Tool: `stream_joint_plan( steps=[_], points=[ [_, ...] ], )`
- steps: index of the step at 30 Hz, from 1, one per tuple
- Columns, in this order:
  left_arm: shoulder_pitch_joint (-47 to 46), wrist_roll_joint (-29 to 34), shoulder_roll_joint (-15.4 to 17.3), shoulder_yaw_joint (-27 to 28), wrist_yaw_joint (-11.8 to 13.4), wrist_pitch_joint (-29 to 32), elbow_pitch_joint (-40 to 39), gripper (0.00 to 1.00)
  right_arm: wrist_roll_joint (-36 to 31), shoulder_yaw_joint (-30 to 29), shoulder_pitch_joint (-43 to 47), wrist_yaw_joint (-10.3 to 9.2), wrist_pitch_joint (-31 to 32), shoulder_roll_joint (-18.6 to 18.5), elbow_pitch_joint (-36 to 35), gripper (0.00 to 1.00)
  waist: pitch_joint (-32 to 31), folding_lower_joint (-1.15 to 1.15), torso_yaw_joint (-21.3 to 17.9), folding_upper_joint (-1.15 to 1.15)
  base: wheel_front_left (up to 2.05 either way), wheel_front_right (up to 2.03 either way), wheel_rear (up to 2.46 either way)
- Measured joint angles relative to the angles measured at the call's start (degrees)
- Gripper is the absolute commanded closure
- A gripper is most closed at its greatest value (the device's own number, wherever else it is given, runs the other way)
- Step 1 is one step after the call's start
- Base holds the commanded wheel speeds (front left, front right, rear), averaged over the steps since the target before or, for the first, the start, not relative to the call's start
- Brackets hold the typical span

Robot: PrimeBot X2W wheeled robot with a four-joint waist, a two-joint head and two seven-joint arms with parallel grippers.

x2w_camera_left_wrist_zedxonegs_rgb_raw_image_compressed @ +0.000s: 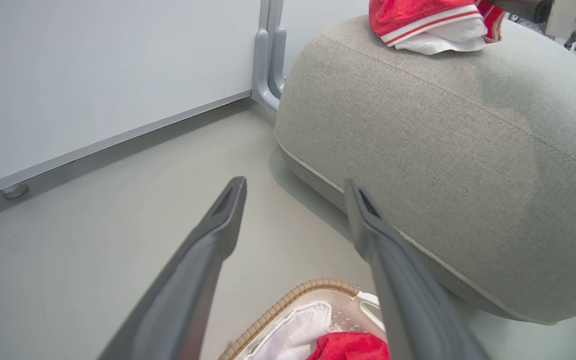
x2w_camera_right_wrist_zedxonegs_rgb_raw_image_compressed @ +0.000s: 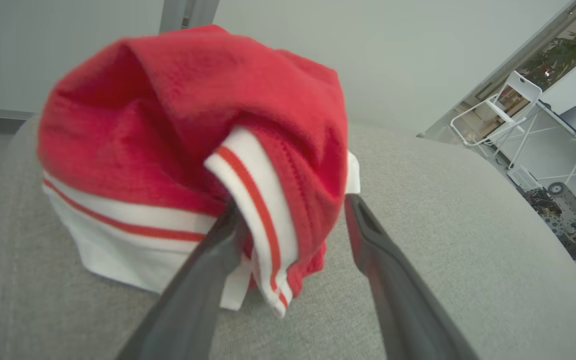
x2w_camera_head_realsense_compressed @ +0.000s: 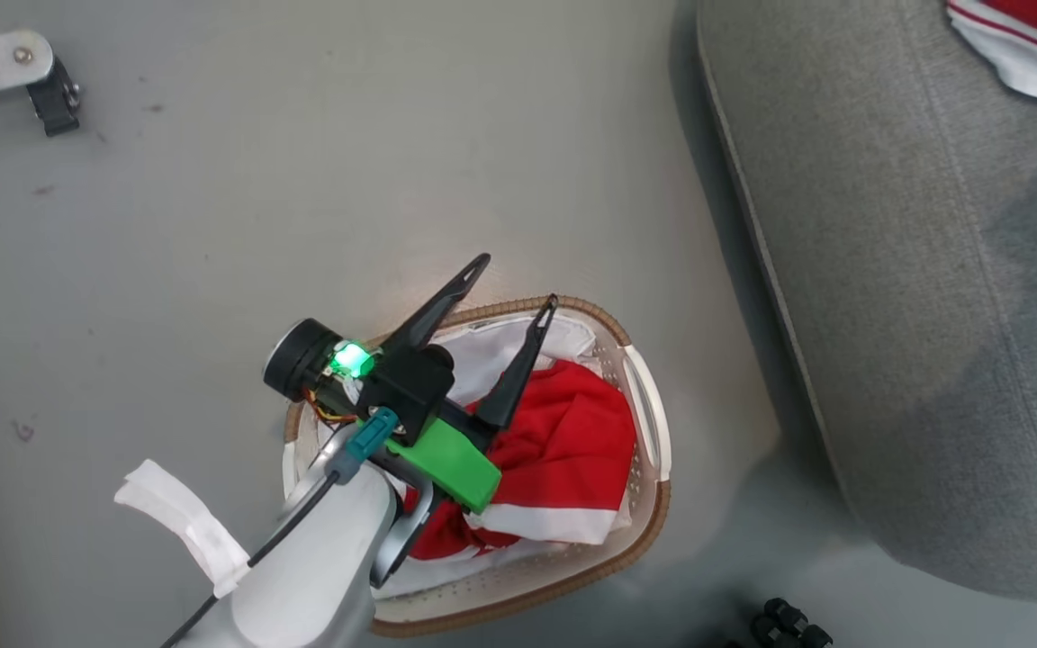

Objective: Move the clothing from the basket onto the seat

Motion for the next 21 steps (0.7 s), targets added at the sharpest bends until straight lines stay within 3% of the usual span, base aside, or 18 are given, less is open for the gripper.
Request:
stream_joint_plan(
  steps=[8,14,21],
  points=[
    [1.9,-1.7,-0.8,4.2,0.1,0.0,-0.3,0.0,3.9,5.2,8.4,0.0,0.0,1.8,-3.2,0.0,-5.5,-0.01,-1.0,0.0,0.0,0.0,0.0],
    [3.8,-2.4,-2.0,8.9,0.5,0.0,-0.3,0.0,6.0,7.7,8.7,0.0,0.0,0.4,-4.9,0.0,-10.7,-0.01,-0.6,0.0,0.0,0.0,0.0],
    [7.5,-3.0,-3.9,14.7,0.6,0.0,-0.1,0.0,10.3,10.9,8.7,0.0,0.0,1.4,-5.4,0.0,-16.7,-0.01,1.9,0.0,0.0,0.0,0.0]
  ],
)
